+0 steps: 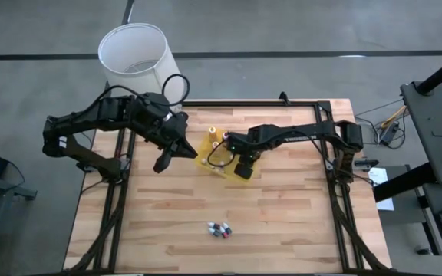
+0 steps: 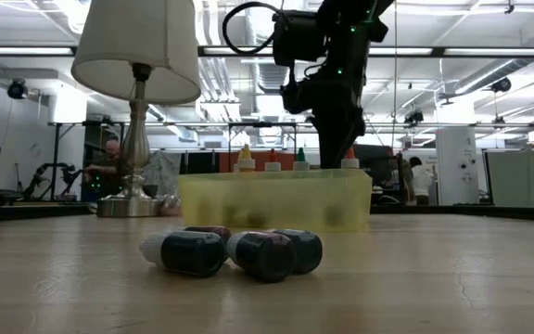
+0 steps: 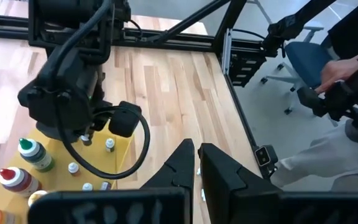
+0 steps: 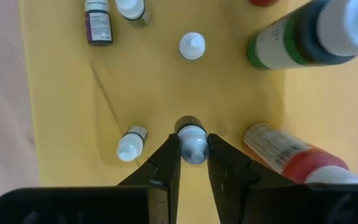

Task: Pick & Place food coloring
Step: Put the small green food coloring bottle into the yellow bin

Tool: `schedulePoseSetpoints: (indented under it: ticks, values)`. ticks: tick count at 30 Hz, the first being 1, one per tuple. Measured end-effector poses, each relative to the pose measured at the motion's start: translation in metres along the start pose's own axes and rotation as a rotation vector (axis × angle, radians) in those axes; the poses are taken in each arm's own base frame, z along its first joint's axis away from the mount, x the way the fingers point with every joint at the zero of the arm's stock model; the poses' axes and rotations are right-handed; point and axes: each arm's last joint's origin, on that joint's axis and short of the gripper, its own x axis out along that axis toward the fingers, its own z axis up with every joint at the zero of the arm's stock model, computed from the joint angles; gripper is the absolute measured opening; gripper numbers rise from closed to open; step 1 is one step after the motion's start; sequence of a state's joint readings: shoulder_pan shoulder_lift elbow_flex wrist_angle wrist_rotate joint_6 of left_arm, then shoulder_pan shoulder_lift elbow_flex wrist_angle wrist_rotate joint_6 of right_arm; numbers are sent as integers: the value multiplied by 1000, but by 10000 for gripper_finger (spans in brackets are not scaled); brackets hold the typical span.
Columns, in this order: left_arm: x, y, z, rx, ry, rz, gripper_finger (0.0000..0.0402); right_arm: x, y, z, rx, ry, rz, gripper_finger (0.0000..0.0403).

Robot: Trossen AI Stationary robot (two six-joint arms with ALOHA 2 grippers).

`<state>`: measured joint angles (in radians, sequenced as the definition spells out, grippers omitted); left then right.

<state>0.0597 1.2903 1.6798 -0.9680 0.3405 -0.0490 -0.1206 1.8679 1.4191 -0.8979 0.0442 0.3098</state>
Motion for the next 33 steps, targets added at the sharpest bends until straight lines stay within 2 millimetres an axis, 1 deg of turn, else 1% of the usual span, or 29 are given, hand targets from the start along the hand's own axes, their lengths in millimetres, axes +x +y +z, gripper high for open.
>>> schedulePoseSetpoints:
  ticks: [4, 7, 15, 19, 27, 33]
  values:
    - [0, 0, 0, 1, -2, 0, 0, 7, -2, 0, -1, -16, 26, 60]
    - [0, 0, 0, 1, -2, 0, 0, 10, -4, -2, 55, -13, 26, 60]
    - [0, 0, 0, 5, -2, 1, 0, 8, -5, 1, 133, -29, 22, 60]
    - [0, 0, 0, 4, -2, 1, 0, 5, -6, 2, 250, -13, 18, 60]
    - [0, 0, 0, 5, -2, 1, 0, 4, -5, 2, 589, -3, 31, 60]
    - [0, 0, 0, 16, -2, 1, 0, 9, -6, -2, 726, 14, 18, 60]
